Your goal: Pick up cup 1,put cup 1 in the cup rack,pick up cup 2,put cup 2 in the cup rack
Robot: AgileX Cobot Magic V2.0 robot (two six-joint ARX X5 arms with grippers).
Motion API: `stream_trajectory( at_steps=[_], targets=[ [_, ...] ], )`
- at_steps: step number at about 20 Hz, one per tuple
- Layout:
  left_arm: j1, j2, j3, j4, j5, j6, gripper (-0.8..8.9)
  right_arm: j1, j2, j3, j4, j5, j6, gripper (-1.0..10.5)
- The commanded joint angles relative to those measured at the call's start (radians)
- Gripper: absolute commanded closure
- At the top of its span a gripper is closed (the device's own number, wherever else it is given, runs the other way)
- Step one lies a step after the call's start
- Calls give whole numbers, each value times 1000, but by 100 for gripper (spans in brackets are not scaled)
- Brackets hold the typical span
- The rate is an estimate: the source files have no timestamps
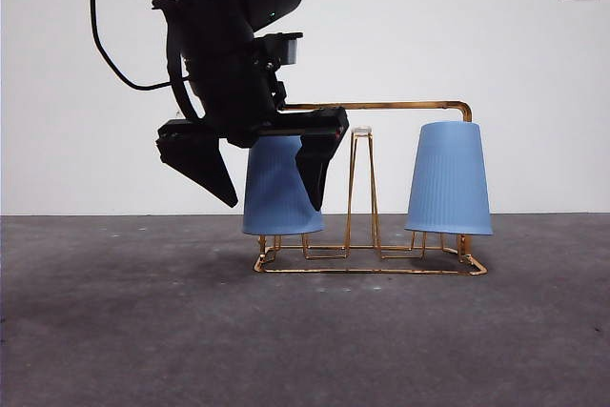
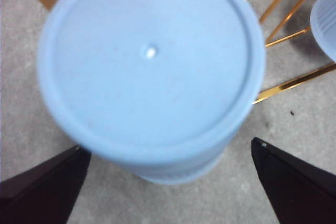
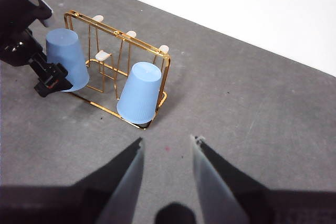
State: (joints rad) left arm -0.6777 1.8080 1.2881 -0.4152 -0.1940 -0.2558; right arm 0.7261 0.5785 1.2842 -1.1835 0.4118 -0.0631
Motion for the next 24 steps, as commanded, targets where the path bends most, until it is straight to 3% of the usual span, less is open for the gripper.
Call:
stream_trajectory(
  at_steps=[1, 4, 10, 13, 18, 20, 24],
  targets=[
    [-1, -5, -5, -43, 48, -6, 274, 0, -3, -8, 2, 0, 11, 790],
    [-4, -38, -5, -152, 162, -6, 275, 0, -3, -8, -1, -4, 11, 790],
    [-48, -202, -5, -440, 225, 76, 284, 0, 0, -8, -70, -37, 39, 790],
    [-91, -357, -5, -541, 260, 78, 284, 0, 1, -8, -106, -112, 46, 790],
    [-165, -666, -5, -552, 381, 25, 285, 0, 1, -8, -146, -296, 72, 790],
    [-185, -772, -5, -548, 380, 3, 400, 0, 1, -8, -163, -317, 79, 790],
    [-188, -901, -5, -548, 378, -25, 741, 0, 1, -8, -193, -317, 90, 793]
  ],
)
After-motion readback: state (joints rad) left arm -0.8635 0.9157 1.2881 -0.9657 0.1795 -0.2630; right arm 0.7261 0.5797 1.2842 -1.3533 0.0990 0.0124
